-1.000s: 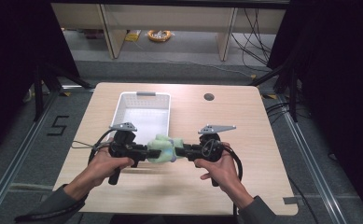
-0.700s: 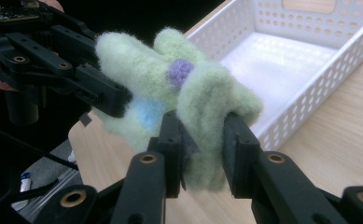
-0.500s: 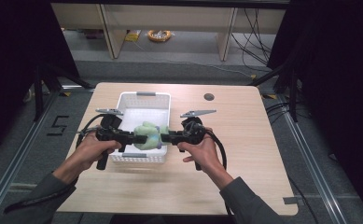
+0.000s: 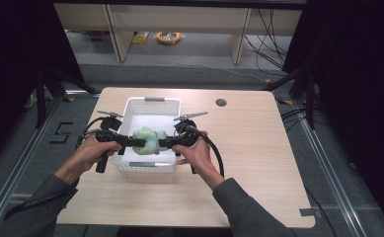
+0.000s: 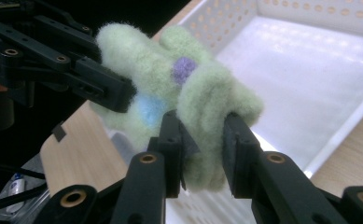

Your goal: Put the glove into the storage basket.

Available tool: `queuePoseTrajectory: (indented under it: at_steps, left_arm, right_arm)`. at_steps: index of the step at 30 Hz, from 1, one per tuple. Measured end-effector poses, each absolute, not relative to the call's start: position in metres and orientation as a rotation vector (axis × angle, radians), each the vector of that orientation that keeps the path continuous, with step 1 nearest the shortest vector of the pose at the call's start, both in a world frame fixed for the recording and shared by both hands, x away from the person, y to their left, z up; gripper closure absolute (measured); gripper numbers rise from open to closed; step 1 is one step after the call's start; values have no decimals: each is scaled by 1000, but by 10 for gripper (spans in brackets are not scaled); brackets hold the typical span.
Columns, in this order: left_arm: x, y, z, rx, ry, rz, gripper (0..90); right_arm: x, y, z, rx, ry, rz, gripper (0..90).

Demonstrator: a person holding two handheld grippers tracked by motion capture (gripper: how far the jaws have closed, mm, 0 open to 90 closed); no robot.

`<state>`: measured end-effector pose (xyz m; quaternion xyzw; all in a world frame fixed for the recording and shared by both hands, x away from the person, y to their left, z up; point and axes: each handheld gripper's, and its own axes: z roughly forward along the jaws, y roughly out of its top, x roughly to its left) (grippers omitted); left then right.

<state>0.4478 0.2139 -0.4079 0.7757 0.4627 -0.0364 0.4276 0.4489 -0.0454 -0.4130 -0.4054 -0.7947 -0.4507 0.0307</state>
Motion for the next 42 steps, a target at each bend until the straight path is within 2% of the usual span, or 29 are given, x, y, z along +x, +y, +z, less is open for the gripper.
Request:
queuePoseTrajectory:
  at_steps: [16,32,42]
  left_arm:
    - [467,226,-443,1969,1251,-138,677]
    - [472,217,-458,2066,1245,-114,672]
    - [471,211,-462,2095,1243,-110,665]
  right_arm:
    - [469,-16,-442,-1311,-2539,-1197,719]
    - [471,-1,-450,-1310,-2677,-1030,710]
    - [472,2,-451,-1263,-2746,-934,671]
